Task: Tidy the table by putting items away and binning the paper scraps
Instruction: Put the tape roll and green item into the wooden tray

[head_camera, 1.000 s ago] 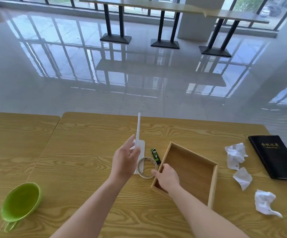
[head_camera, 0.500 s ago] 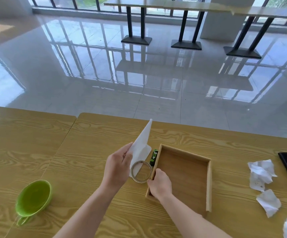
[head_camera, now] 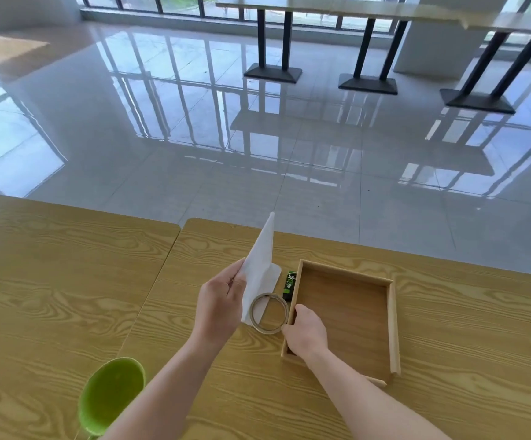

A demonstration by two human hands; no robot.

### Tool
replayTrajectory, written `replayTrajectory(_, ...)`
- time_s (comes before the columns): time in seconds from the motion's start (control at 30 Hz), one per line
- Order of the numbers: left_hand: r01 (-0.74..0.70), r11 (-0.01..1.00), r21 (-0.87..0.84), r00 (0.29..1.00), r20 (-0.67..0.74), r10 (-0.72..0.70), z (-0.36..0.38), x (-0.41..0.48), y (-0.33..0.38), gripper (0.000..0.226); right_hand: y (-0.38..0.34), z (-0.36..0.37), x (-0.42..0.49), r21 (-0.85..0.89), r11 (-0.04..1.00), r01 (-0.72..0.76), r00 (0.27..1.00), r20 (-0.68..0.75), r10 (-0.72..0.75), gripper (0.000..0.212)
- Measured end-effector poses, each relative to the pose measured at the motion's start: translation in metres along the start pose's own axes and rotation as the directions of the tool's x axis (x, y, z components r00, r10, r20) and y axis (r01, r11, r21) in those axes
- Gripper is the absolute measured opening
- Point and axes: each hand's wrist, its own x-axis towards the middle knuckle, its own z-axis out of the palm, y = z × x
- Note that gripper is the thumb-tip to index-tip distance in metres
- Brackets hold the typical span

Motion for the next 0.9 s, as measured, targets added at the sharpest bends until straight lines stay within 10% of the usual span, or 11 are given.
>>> replayTrajectory(0.9, 0.03, 0.996, -0.083, 0.997, -0.067, -0.035, -0.093, 0.059, -0.047, 0.03, -0.097, 0.042, 0.048, -0.019, 0.996, 0.082, 0.994, 0.079, -0.08, 0.028)
